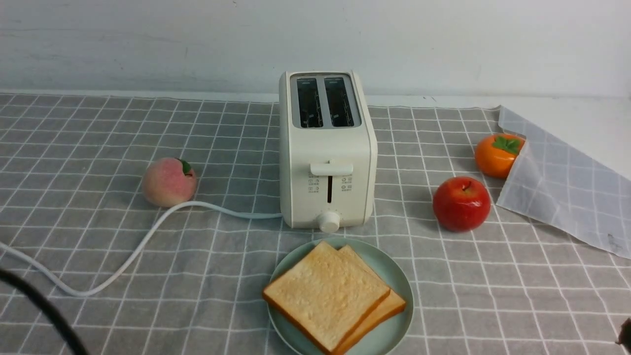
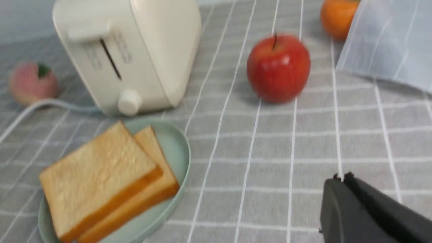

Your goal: Take toasted bread from bread machine on grey coffee table place on plate.

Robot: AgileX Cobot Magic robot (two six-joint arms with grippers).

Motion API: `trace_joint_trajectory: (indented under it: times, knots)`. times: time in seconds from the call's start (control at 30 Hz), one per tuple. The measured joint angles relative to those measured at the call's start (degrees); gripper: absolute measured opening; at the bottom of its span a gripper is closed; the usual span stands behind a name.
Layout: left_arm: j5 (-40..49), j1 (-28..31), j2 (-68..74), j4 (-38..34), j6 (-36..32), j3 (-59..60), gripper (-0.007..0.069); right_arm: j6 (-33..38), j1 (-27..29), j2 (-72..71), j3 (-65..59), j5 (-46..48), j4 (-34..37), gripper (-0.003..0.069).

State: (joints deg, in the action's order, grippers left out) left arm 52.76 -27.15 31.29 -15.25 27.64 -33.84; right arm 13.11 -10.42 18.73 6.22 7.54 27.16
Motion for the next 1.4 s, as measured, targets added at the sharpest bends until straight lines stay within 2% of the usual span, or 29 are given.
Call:
trace_joint_trajectory:
  times: [0.03, 0.07, 0.13, 0.27, 0.4, 0.73, 0.93, 1.03, 1.07, 1.13, 1.17, 1.27, 1.4]
  knots:
    - [-3.7, 0.0, -3.2, 3.4, -0.1, 2.1, -0.0014, 0.6, -0.1, -0.2, 0.0, -0.3, -0.1, -0.0008]
    - [-3.7, 0.0, -3.2, 3.8, -0.1, 2.3, -0.0014, 0.6, -0.1, -0.2, 0.0, -0.1, -0.1, -0.0008]
    - [-7.1, 0.0, -5.5, 10.3, -0.1, 3.8, -0.0014, 0.9, -0.1, -0.3, -0.1, 1.3, -1.0, -0.0007]
    - [-8.2, 0.0, -6.1, 17.3, -0.1, 4.1, -0.0014, 0.9, -0.1, -0.3, -0.1, 1.8, -0.8, -0.0003]
    - [-8.3, 0.0, -6.1, 21.4, -0.1, 4.1, -0.0014, 0.9, -0.1, -0.3, -0.1, 2.2, -0.8, 0.0000]
    - [-8.4, 0.0, -6.4, 22.1, -0.1, 4.3, -0.0014, 0.9, -0.1, -0.3, -0.1, 2.4, -0.8, 0.0003]
    - [-12.3, 2.1, -17.6, 22.7, -1.0, 7.2, -0.0013, 0.9, -0.1, -0.3, -0.1, 2.4, -0.8, 0.0005]
    - [-20.2, 6.5, -26.4, 23.2, -5.3, 14.0, -0.0013, 0.9, -0.1, -0.3, -0.1, 2.5, -0.8, 0.0008]
    - [-20.2, 6.9, -26.4, 23.0, -5.5, 14.5, -0.0013, 0.9, -0.1, -0.3, -0.1, 2.5, -0.8, 0.0008]
    - [-27.5, 12.3, -31.3, 21.0, -7.2, 22.7, -0.0010, 0.9, -0.1, -0.3, -0.1, 2.5, -0.8, 0.0013]
    - [-27.9, 12.7, -31.4, 21.0, -7.3, 23.2, -0.0010, 0.9, -0.1, -0.3, -0.1, 2.5, -0.8, 0.0014]
    - [-30.8, 18.7, -31.9, 18.5, -7.6, 32.4, -0.0006, 0.9, -0.1, -0.3, -0.1, 2.5, -0.8, 0.0017]
    - [-29.7, 21.0, -31.9, 17.6, -7.6, 35.4, -0.0002, 0.9, -0.1, -0.3, -0.1, 2.5, -0.8, 0.0020]
